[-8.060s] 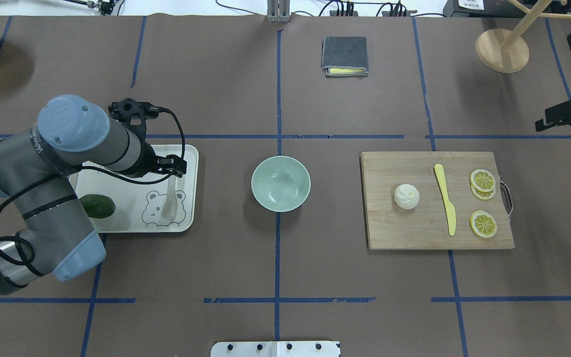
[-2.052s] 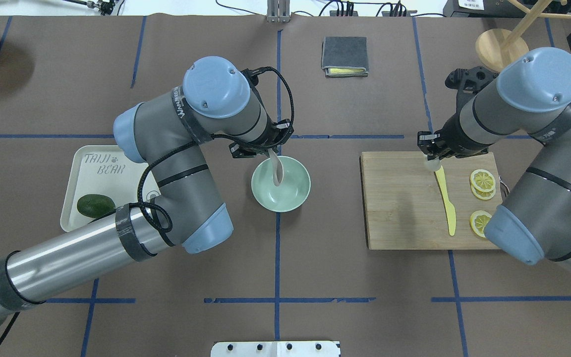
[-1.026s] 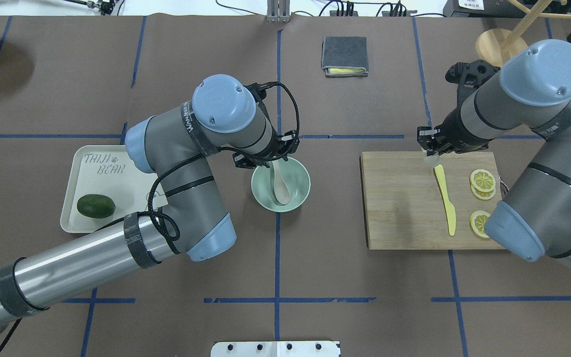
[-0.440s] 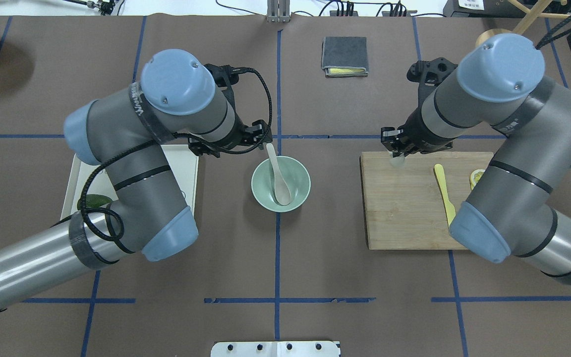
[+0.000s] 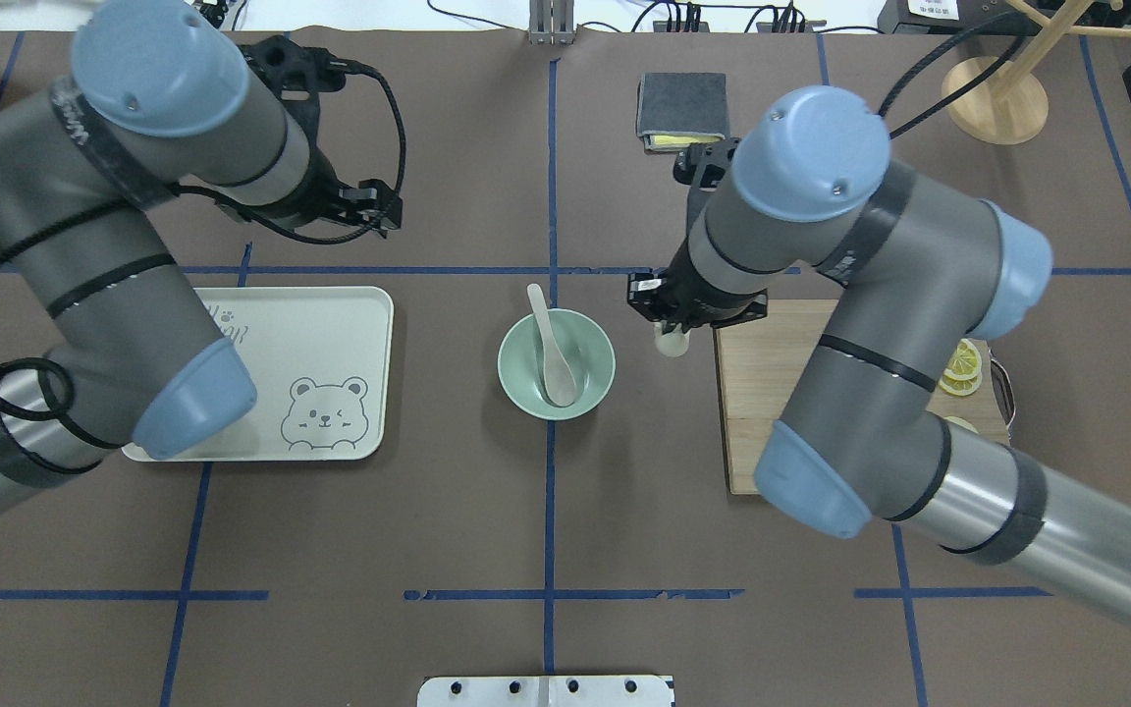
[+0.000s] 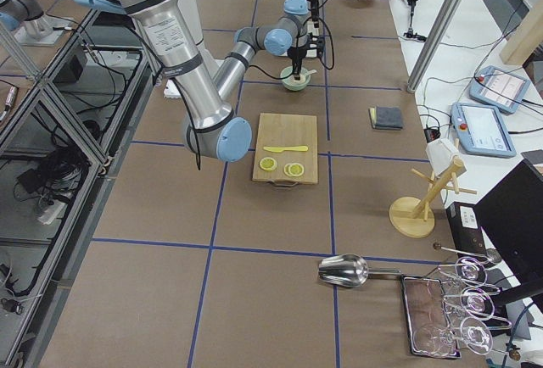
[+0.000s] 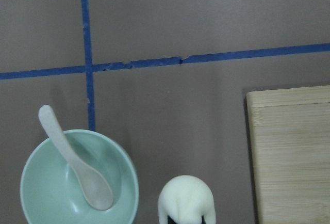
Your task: Put spoon and bun in bowl
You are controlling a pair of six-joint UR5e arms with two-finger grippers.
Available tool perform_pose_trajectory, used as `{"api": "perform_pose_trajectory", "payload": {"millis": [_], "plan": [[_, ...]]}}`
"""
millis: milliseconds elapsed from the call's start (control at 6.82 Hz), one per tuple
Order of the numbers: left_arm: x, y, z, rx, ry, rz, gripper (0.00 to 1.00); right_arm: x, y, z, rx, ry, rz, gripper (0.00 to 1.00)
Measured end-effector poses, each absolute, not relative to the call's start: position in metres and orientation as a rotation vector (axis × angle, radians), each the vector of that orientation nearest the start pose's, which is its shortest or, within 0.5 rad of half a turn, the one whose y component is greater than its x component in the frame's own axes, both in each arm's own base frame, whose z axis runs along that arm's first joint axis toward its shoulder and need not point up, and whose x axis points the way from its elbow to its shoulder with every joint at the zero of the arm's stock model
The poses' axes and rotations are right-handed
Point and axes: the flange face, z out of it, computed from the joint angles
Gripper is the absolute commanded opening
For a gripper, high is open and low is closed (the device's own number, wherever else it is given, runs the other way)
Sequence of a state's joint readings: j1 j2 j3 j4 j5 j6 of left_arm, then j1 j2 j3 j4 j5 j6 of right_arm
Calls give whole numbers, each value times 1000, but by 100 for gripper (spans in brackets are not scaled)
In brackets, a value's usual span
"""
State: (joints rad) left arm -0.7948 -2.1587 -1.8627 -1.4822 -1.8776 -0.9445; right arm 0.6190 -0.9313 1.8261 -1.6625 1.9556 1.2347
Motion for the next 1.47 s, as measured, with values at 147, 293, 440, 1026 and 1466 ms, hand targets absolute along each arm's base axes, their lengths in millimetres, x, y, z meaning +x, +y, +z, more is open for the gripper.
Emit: {"api": "perform_pose_trajectory", "payload": {"millis": [147, 293, 440, 1026, 1466], "plan": [[336, -525, 224, 324, 751, -4, 100, -497, -444, 176, 39, -863, 112, 0], [323, -528, 235, 337, 730, 19, 100, -528, -440, 172, 44, -857, 113, 0], [319, -530, 239, 343, 720, 31, 100, -551, -434, 175, 47, -857, 111, 0], [313, -532, 246, 345, 707, 38, 100, -576, -431, 174, 57, -850, 108, 100], [312, -530, 257, 334, 698, 35, 100, -576, -434, 170, 61, -857, 113, 100]]}}
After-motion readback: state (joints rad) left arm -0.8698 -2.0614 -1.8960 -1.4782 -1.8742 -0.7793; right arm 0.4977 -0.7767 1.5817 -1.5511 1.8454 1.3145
